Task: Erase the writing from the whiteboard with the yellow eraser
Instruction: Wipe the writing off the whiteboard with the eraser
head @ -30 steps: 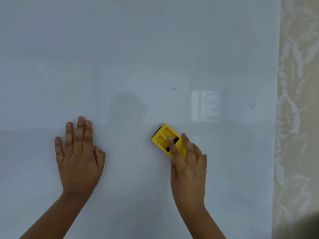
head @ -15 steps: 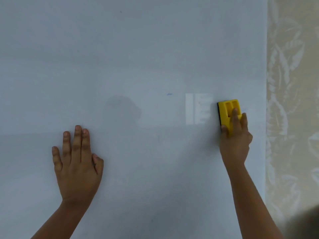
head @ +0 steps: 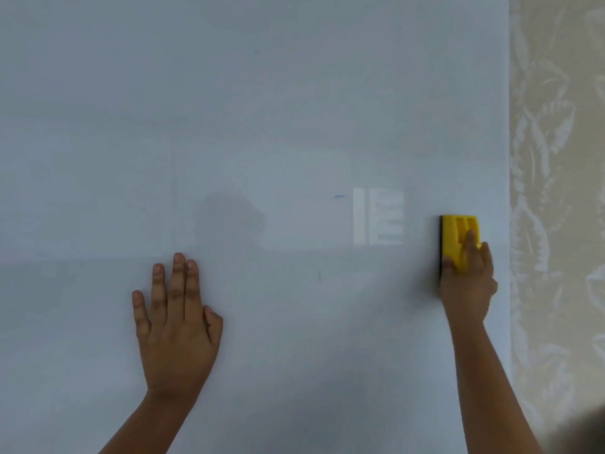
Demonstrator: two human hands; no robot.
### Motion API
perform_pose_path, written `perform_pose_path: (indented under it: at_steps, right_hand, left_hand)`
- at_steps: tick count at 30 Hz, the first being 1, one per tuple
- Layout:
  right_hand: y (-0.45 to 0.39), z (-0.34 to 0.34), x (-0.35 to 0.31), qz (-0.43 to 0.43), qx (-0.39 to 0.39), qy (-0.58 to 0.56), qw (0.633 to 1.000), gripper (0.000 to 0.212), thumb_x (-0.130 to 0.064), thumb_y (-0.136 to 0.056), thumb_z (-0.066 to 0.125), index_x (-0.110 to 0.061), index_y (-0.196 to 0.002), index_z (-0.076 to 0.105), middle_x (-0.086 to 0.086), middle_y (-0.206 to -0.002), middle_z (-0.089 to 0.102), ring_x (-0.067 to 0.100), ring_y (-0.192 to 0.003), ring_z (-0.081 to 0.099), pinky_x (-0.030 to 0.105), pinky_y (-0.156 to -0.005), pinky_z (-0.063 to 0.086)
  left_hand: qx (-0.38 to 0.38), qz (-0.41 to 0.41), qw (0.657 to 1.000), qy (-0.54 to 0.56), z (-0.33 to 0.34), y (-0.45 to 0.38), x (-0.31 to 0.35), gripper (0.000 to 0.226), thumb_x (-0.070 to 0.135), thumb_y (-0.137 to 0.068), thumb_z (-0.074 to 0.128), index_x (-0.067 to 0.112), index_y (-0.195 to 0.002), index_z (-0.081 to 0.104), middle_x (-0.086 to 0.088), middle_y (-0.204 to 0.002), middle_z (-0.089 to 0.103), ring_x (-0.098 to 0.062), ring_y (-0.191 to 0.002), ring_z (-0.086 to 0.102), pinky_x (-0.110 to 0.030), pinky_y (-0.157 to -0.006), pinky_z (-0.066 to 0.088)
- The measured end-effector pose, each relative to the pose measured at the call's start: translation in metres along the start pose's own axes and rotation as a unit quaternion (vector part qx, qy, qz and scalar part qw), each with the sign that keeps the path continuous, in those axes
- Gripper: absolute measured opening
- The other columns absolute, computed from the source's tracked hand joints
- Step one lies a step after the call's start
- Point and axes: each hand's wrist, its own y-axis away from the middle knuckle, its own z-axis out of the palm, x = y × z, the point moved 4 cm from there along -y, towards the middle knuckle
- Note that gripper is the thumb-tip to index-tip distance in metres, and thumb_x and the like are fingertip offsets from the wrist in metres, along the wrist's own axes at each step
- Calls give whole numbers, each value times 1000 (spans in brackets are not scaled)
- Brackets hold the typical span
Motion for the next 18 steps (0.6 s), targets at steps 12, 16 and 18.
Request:
perform_pose_path:
  at_steps: [12, 16, 18]
  right_hand:
    - [129, 39, -137, -320, -12, 47, 946, 63, -7, -79, 66, -28, -134, 45, 9, -146, 38, 39, -111, 49, 54, -87, 42]
    - [149, 31, -94, -363, -51, 72, 928, 59, -7, -75, 73, -26, -127, 54, 12, -139, 48, 40, -107, 56, 55, -85, 47]
    - [123, 22, -88, -299, -46, 58, 951, 60, -5, -77, 69, -22, -131, 50, 15, -141, 44, 45, -107, 52, 54, -85, 46]
  left_hand:
    - [-29, 11, 999, 11, -5, 0, 3, 59, 22, -89, 29, 0, -143, 28, -15, -151, 25, -31, -140, 19, -50, -115, 7]
    - [-39, 19, 999, 23, -5, 2, 2, 58, 22, -89, 29, 0, -143, 31, -14, -150, 25, -32, -140, 20, -50, -115, 8]
    - [-45, 22, 998, 26, -5, 3, 2, 58, 23, -89, 29, -1, -143, 31, -15, -150, 25, -32, -140, 19, -50, -115, 7]
